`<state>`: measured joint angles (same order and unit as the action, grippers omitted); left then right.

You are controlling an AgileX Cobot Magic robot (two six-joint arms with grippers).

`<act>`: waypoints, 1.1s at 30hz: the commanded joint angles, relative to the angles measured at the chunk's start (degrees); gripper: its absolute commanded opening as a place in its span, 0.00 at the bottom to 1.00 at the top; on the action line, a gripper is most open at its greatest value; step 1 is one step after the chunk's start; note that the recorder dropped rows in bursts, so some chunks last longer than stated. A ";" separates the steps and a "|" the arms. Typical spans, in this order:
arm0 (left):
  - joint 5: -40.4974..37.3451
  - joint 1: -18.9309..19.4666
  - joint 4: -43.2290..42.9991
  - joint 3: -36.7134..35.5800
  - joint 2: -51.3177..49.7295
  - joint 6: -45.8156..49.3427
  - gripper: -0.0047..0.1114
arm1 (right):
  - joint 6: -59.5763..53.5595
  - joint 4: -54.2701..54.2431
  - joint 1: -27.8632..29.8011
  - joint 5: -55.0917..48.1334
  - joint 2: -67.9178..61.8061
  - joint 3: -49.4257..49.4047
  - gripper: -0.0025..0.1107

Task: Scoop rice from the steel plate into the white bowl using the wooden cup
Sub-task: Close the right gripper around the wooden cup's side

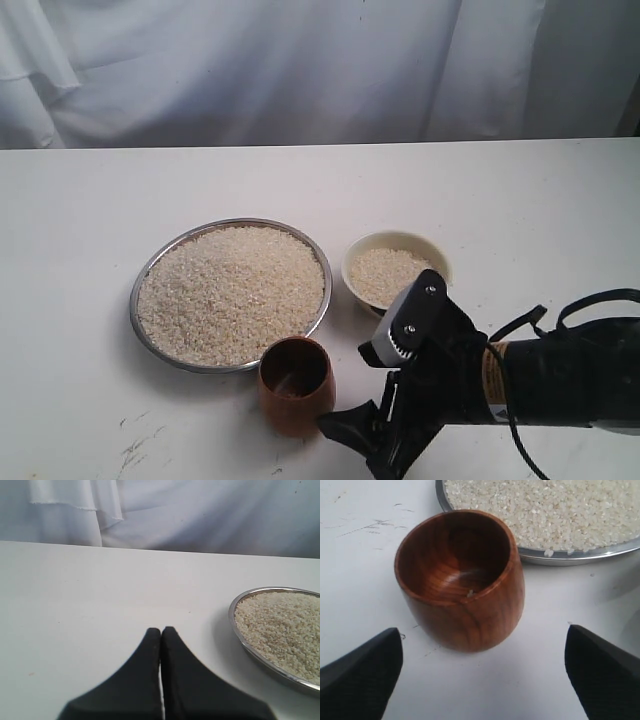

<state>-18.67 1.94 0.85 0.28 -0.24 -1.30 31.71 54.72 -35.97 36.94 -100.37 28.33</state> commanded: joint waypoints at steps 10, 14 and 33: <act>0.40 0.11 0.29 -0.28 0.24 -0.05 0.04 | 2.17 3.10 -0.09 4.44 -3.29 1.29 0.73; 0.40 0.11 0.29 -0.28 0.24 -0.05 0.04 | 1.25 3.24 -0.49 6.34 -5.11 1.99 0.73; 0.40 0.11 0.29 -0.28 0.24 -0.05 0.04 | 6.25 6.93 -0.69 3.91 -7.77 7.56 0.73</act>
<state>-18.67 1.94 0.85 0.28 -0.24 -1.30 37.50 60.51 -36.53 41.18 -107.38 35.21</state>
